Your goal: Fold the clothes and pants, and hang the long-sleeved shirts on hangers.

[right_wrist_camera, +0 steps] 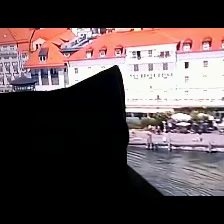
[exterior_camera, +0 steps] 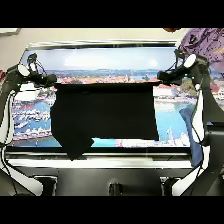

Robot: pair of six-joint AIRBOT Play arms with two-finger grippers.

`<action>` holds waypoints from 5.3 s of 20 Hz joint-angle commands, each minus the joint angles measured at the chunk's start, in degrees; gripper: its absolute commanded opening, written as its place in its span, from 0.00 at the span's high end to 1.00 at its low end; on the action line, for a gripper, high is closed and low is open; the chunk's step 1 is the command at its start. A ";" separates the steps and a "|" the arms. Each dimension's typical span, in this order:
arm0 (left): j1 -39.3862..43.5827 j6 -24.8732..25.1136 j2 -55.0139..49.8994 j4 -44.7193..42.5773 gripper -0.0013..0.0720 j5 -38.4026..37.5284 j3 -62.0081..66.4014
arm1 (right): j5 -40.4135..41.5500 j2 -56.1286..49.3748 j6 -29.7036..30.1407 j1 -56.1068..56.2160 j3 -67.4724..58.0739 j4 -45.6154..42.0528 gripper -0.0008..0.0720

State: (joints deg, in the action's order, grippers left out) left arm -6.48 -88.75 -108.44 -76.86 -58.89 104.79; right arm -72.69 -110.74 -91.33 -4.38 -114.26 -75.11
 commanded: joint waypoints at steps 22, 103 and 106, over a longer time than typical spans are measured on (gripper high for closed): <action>-0.24 1.86 -3.80 -6.12 0.95 -19.54 -0.09 | -21.97 -8.76 -4.20 3.85 0.11 -3.37 0.94; -10.93 -3.74 51.56 17.68 0.95 -19.32 -68.24 | -0.44 40.02 14.93 -16.06 75.65 19.76 0.94; -10.93 -6.27 59.87 13.35 0.95 -24.59 -68.24 | -6.14 47.12 9.77 -16.06 75.65 14.36 0.94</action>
State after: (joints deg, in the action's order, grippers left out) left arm -17.10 -92.12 -54.98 -58.57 -77.95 35.86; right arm -73.63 -69.41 -76.23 -20.43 -38.61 -55.86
